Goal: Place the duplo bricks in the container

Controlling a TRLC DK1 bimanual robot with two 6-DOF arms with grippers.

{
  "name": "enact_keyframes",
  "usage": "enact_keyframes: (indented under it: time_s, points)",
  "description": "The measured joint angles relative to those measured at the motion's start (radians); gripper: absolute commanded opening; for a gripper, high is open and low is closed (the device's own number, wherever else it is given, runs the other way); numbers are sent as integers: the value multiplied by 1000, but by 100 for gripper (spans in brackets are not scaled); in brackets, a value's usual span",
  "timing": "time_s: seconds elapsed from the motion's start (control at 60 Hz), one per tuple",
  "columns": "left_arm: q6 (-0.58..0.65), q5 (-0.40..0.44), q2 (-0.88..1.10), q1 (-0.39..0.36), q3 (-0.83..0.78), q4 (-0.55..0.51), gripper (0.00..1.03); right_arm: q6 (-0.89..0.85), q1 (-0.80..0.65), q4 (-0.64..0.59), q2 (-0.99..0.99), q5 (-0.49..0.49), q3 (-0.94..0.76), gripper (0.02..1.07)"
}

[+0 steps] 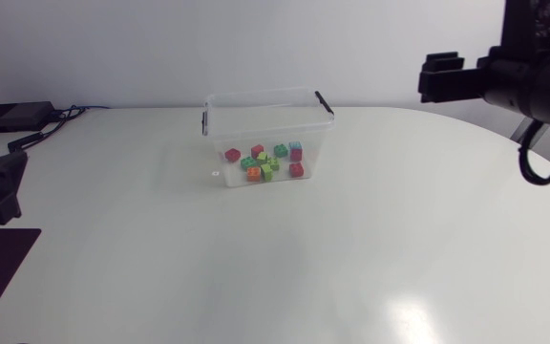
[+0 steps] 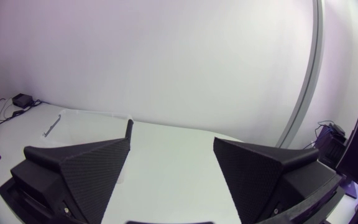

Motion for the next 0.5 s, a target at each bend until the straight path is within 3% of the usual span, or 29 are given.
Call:
enact_keyframes:
  time_s: [0.5]
  points:
    - [8, 0, -118, 34, -92, 37, 99, -83, -140, -2, -419, 3, -271, 101]
